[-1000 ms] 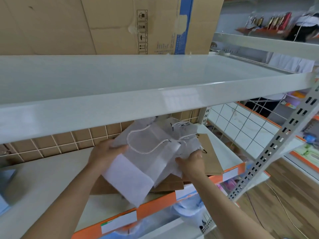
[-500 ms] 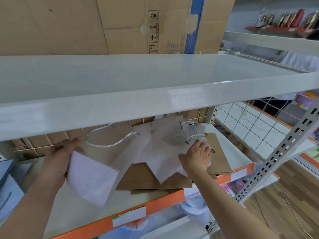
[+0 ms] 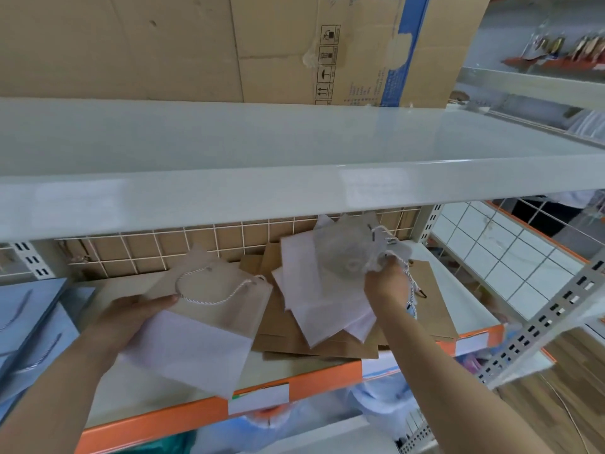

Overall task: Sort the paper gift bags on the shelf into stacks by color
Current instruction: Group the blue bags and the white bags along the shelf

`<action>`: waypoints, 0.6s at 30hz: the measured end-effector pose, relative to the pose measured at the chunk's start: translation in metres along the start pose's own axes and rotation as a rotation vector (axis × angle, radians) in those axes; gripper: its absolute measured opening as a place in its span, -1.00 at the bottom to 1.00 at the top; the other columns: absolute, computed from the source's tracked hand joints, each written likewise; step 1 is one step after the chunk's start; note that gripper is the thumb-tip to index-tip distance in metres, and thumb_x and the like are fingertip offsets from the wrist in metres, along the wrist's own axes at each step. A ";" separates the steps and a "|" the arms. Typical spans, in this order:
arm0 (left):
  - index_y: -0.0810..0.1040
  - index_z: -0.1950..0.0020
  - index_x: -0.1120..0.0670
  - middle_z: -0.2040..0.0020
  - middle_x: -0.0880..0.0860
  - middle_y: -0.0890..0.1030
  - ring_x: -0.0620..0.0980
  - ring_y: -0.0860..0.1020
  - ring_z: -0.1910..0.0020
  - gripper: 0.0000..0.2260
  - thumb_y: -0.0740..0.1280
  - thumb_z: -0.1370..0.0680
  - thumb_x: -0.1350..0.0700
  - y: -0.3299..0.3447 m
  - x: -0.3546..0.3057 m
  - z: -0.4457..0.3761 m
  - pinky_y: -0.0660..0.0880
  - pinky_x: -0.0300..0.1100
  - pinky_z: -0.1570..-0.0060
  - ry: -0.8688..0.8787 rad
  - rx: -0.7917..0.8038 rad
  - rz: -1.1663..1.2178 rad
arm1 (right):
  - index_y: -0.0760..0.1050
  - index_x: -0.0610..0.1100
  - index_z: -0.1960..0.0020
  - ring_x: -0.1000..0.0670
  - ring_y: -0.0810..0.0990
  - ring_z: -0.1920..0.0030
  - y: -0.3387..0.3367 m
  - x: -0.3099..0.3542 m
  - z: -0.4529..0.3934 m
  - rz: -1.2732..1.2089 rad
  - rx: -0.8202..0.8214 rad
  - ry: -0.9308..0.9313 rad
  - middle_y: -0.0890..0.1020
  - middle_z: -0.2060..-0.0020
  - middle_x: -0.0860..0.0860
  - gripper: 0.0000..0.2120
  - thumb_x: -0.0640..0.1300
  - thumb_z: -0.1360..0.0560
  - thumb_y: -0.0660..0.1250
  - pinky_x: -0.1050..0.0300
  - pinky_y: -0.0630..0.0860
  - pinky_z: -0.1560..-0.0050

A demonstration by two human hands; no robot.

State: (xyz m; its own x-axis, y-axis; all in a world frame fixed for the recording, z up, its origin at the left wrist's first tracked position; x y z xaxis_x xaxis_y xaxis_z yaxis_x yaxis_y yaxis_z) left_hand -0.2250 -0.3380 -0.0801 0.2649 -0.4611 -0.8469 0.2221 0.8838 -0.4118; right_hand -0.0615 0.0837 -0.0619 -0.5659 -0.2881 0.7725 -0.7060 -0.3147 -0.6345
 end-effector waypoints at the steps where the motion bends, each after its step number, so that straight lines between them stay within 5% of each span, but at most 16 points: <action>1: 0.60 0.13 0.11 0.08 0.11 0.63 0.13 0.54 0.06 -0.70 0.52 -0.37 -0.10 0.000 0.000 0.000 0.36 -0.06 0.02 -0.002 -0.006 -0.001 | 0.40 -0.13 -0.30 -0.24 0.57 -0.07 -0.008 -0.001 -0.001 -0.051 -0.042 0.001 0.61 -0.11 -0.17 -0.61 -0.27 -0.48 0.18 0.05 0.44 0.10; 8: 0.61 -0.04 0.16 -0.01 0.17 0.65 0.20 0.56 -0.07 -0.72 0.41 -0.50 -0.02 0.015 -0.016 -0.001 0.44 0.05 -0.19 0.091 -0.015 0.063 | 0.36 -0.19 -0.28 -0.26 0.57 -0.02 -0.066 -0.006 -0.003 -0.191 -0.293 -0.012 0.61 -0.06 -0.22 -0.70 -0.23 -0.55 0.15 0.06 0.33 0.14; 12: 0.64 0.06 0.14 0.08 0.15 0.69 0.21 0.59 -0.09 -0.83 0.40 -0.50 0.04 0.029 -0.026 0.006 0.43 0.05 -0.19 0.155 0.055 0.127 | 0.39 -0.16 -0.26 -0.23 0.57 0.06 -0.090 -0.005 -0.002 -0.212 -0.401 -0.061 0.61 0.09 -0.15 -0.72 -0.19 -0.56 0.18 0.06 0.33 0.17; 18: 0.60 -0.08 -0.11 0.17 0.04 0.73 0.06 0.65 0.02 -0.79 0.26 -0.59 0.17 0.044 -0.028 0.023 0.48 -0.02 -0.16 0.216 0.110 0.284 | 0.51 -0.05 -0.06 -0.10 0.61 0.22 -0.074 0.009 0.012 -0.513 -0.022 -0.186 0.63 0.25 -0.10 -0.82 -0.23 -0.50 0.28 -0.03 0.57 0.11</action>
State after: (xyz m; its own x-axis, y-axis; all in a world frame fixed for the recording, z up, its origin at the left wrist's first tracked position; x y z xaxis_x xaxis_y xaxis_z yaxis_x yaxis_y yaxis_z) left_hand -0.2009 -0.2878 -0.0667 0.1293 -0.1616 -0.9784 0.2712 0.9548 -0.1218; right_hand -0.0089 0.0934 -0.0085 -0.0628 -0.2585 0.9640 -0.8813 -0.4388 -0.1751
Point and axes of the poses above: each hand's wrist, its own z-axis away from the middle knuckle, its own y-axis out of the palm, x = y × z, the point moved 7 cm from there along -z, towards the middle knuckle
